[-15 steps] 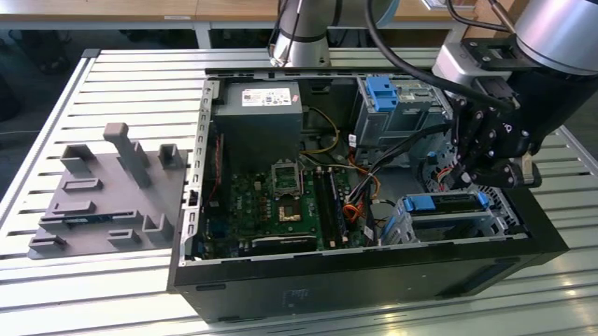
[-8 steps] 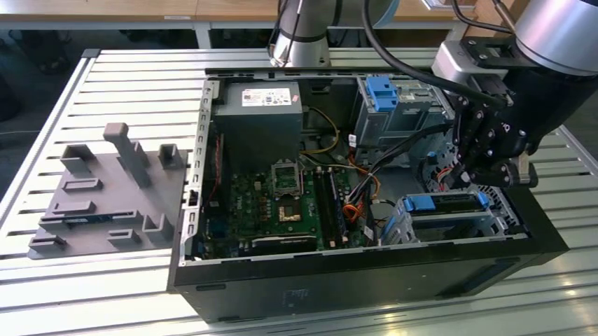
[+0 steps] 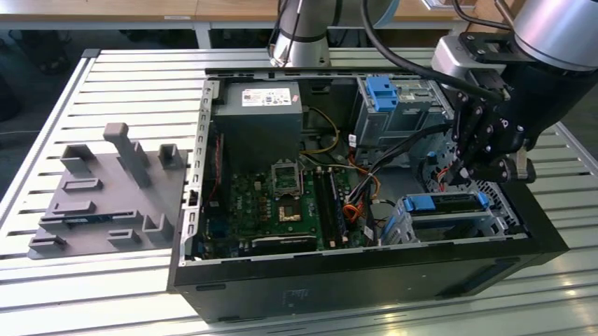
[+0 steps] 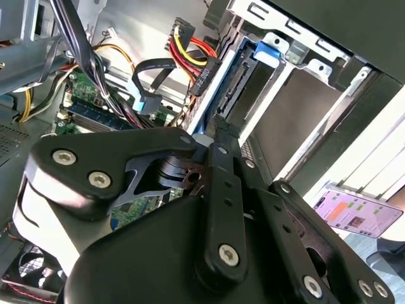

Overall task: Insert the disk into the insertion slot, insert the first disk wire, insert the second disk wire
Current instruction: 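Insert the first disk wire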

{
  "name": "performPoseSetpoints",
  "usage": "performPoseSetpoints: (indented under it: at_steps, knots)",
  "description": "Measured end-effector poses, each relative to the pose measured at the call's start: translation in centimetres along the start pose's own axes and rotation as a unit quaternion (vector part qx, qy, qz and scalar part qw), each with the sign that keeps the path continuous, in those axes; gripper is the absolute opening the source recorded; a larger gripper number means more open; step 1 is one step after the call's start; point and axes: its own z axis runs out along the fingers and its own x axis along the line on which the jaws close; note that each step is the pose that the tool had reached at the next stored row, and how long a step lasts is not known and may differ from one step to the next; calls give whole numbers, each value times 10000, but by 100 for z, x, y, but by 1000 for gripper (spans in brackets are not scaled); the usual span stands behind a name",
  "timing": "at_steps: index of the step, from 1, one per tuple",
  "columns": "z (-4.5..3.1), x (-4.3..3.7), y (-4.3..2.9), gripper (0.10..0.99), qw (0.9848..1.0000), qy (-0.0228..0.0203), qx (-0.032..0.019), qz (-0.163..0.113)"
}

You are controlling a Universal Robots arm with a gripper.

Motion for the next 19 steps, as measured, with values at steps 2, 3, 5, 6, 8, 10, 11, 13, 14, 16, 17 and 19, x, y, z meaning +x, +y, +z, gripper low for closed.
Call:
performPoseSetpoints:
  at_steps: [2, 3, 5, 6, 8, 10, 11, 13, 14, 16, 17, 19]
  knots:
    - [-2, -10, -3, 106, 10000, -1, 2, 8]
    - [-2, -16, -8, 106, 10000, -2, 3, 14]
    - [-2, -32, -31, 106, 10000, -1, 3, 21]
    - [-2, -38, -45, 106, 10000, -1, 3, 24]
    - [-2, -54, -75, 106, 10000, -1, 3, 29]
    - [-1, -75, -99, 106, 10000, -1, 3, 33]
    - [-1, -87, -113, 106, 10000, -1, 3, 35]
    - [0, -110, -135, 106, 10000, -1, 3, 46]
    - [0, -117, -142, 114, 10000, -1, 4, 64]
    - [2, -126, -149, 114, 9999, -2, 4, 135]
    - [4, -129, -150, 173, 9998, -2, 4, 176]
    - [6, -134, -154, 184, 9997, -2, 5, 262]
